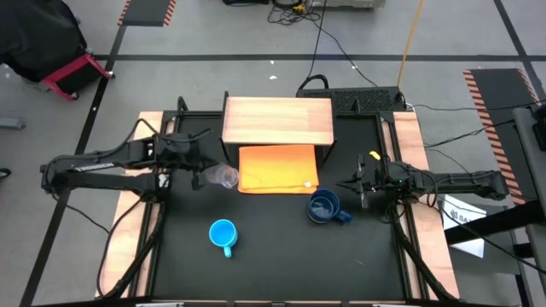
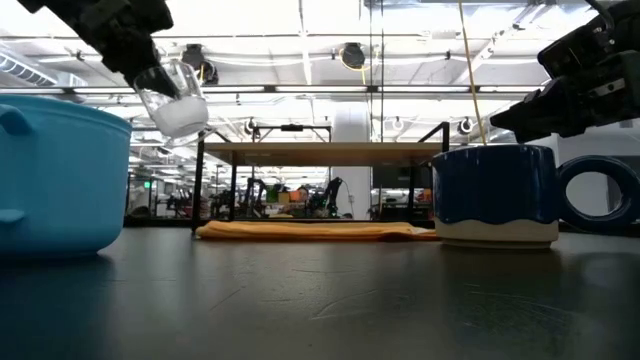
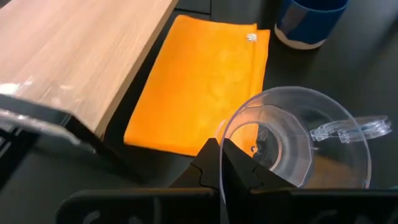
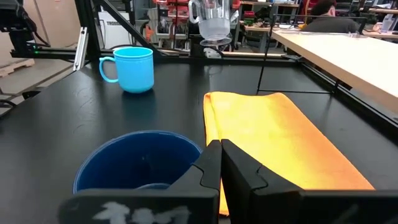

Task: Stack small to large cups/mugs on shelf
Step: Put the transparent mug on the shelf

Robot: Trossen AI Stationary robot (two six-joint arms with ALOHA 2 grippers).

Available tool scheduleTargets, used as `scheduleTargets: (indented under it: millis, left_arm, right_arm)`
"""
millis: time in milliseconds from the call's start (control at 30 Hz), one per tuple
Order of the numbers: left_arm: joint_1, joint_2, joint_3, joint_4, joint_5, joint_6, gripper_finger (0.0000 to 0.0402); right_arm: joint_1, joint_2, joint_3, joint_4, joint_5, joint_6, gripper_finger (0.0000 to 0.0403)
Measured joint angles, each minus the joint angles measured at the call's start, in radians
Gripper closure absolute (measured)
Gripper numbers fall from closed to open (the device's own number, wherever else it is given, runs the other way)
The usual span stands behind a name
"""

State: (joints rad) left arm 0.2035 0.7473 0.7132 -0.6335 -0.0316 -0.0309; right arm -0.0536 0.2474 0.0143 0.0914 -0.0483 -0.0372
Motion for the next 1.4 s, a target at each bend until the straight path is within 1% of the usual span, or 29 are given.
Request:
scheduleTargets:
  millis: [100,233,367,433,500,633,733,800,867,1033,1133,1267,1400]
  left_arm:
    - [-0.026,-0.024,0.0,-0.041,-0.051,-0.021,0.0401]
    - [-0.059,-0.064,0.0,-0.053,-0.102,-0.099,0.0401]
    - [-0.103,-0.117,0.0,-0.082,-0.163,-0.125,0.0401]
    - [-0.121,-0.144,-0.01,-0.071,-0.188,-0.134,0.0401]
    - [-0.136,-0.174,-0.038,-0.044,-0.189,-0.14,0.0401]
    - [-0.159,-0.232,-0.138,0.081,-0.206,-0.155,0.0401]
    - [-0.173,-0.272,-0.238,0.268,-0.2,-0.133,0.0401]
    - [-0.176,-0.29,-0.3,0.383,-0.177,-0.11,0.0401]
    - [-0.179,-0.301,-0.344,0.453,-0.175,-0.096,0.0401]
    - [-0.179,-0.316,-0.409,0.498,-0.18,-0.079,0.0401]
    - [-0.178,-0.333,-0.451,0.582,-0.179,-0.066,0.0401]
    - [-0.174,-0.363,-0.48,0.585,-0.206,-0.064,0.0401]
    - [-0.169,-0.383,-0.499,0.596,-0.211,-0.056,0.0401]
  right_arm:
    - [0.0,0.0,0.0,0.0,0.0,0.0,0.0403]
    - [0.0,0.0,0.0,-0.002,0.0,0.0,0.0403]
    - [0.0,0.0,0.0,-0.013,0.0,0.0,0.0403]
    - [0.0,0.0,0.0,-0.02,0.0,0.0,0.0403]
    - [0.0,0.0,0.0,-0.023,0.0,0.0,0.0403]
    - [0.0,0.0,0.0,-0.025,0.0,0.0,0.0403]
    - [0.0,0.0,0.0,-0.024,0.0,0.0,0.0403]
    - [0.0,0.0,0.0,-0.024,0.0,-0.001,0.0403]
    - [0.0,0.0,0.0,-0.022,0.0,-0.002,0.0403]
    - [0.0,0.0,0.0,-0.022,0.0,-0.001,0.0403]
    - [0.0,0.0,0.0,-0.022,0.0,-0.001,0.0403]
    - [0.0,0.0,0.0,-0.022,0.0,-0.001,0.0403]
    - [0.0,0.0,0.0,-0.022,0.0,-0.001,0.0403]
